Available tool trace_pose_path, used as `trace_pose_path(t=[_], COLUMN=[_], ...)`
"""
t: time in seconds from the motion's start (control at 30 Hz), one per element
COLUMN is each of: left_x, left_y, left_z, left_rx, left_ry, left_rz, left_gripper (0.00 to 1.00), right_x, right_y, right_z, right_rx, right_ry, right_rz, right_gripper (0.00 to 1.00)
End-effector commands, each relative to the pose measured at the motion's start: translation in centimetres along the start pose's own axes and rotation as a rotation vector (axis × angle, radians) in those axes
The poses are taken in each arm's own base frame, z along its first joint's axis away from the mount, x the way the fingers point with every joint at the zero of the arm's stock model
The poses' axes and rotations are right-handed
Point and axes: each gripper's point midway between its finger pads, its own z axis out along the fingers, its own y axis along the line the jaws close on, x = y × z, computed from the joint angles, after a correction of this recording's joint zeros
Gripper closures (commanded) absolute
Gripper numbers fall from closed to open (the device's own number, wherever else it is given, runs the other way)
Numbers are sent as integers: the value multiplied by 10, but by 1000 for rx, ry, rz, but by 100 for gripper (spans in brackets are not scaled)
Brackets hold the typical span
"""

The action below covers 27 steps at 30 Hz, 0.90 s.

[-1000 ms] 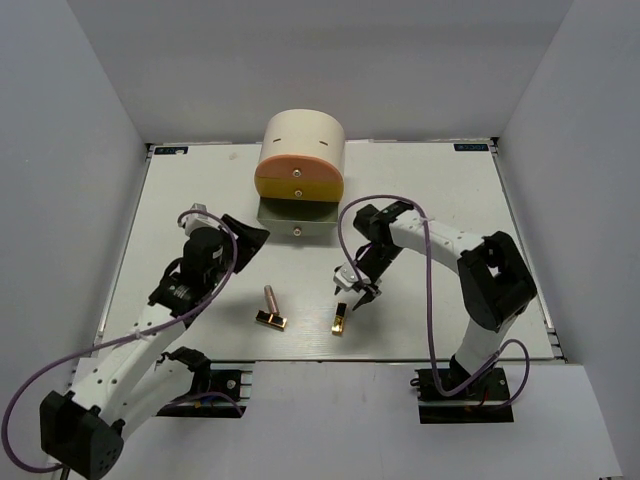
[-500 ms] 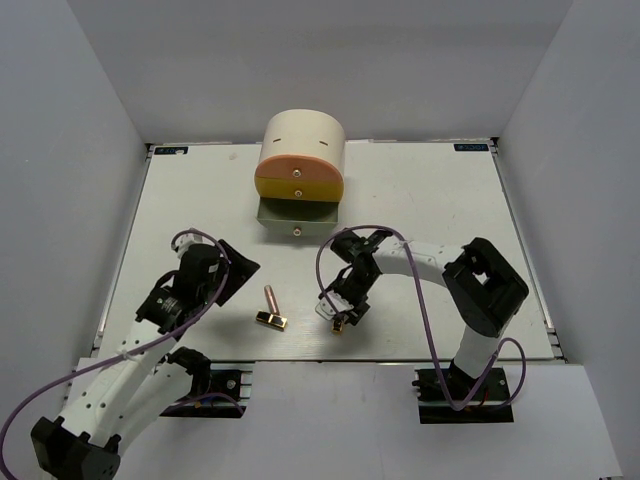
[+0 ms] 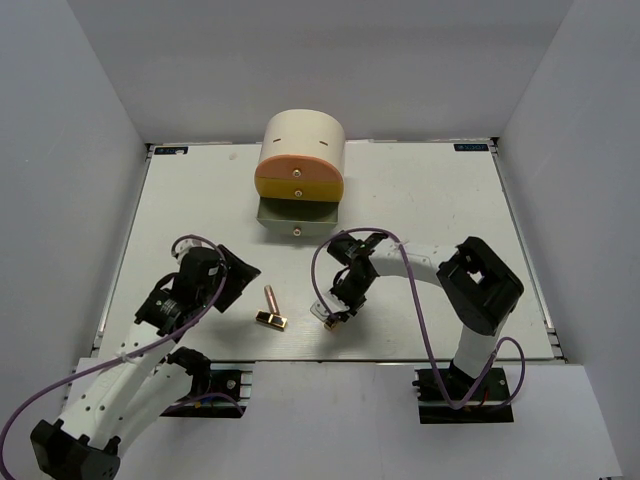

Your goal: Organize the makeup

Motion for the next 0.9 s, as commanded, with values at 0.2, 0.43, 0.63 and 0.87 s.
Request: trace_pose_path(t=[0.2,0.43,0.63,0.87], left_x=[13,22,28,50], left_y=[-3,-3,4,19], left_z=[2,8,11,17], left_rx=[16,-24,-47,-105], left_ry=[61,114,131,217], left_rz=[-128,-211,-257,-332], left_gripper=[19,19,18,18], right_x=[-48,-45,-19,13], right_y=[-100,-179,-204,-224], right_z=[-74,-146,-175,-196], right_rx=[335,696,856,952], right_ry=[-100,-89,1,95], right_rz=[266,376,402,410], right_gripper=[100,100,100,100])
